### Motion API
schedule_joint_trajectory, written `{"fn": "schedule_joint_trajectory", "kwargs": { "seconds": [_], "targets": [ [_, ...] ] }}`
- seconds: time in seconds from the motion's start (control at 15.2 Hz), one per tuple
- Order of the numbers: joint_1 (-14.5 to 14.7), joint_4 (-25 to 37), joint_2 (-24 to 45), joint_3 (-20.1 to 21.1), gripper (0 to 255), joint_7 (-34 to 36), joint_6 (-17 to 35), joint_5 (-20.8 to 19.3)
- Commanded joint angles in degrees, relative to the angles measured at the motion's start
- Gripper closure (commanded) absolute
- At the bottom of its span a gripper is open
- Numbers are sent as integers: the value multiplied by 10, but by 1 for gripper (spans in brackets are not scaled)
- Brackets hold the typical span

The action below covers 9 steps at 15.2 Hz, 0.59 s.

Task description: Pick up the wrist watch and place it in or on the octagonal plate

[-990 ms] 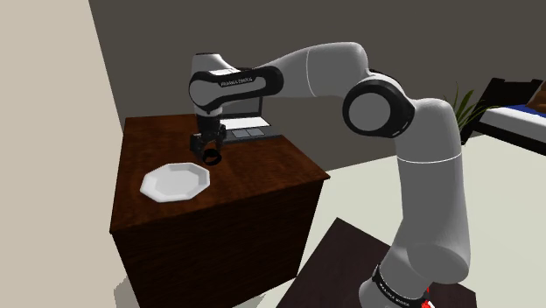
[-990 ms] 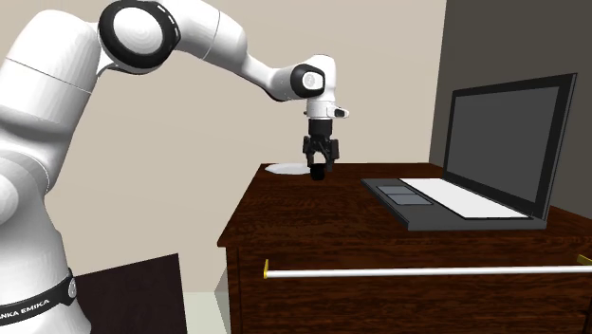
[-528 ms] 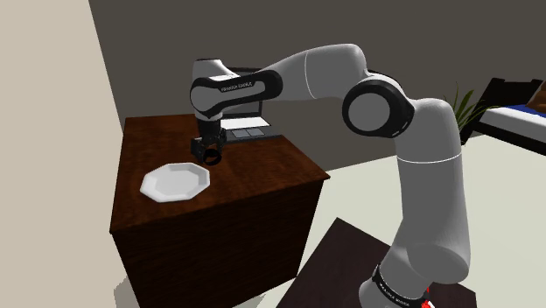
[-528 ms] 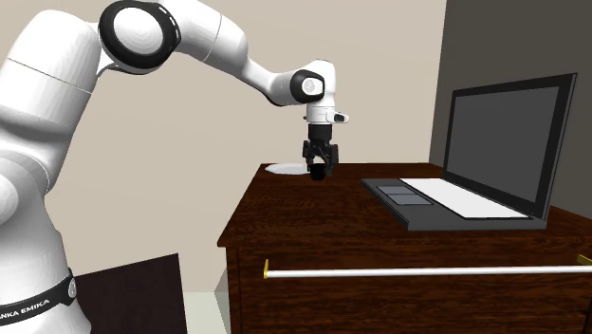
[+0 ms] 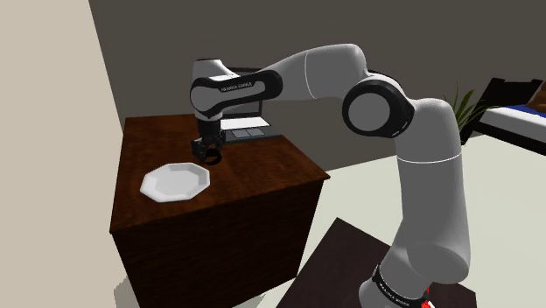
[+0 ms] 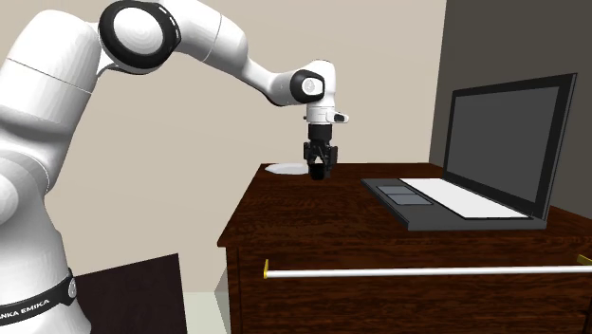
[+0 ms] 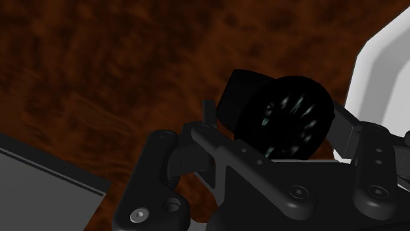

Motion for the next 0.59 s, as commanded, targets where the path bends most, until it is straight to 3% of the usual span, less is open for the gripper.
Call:
{"fn": "schedule_joint_trajectory", "kwargs": {
  "seconds": [0.0, 0.53],
  "targets": [
    [0, 0, 0, 0, 255, 0, 0, 0],
    [0, 28, -7, 0, 255, 0, -35, 0]
  ]
}}
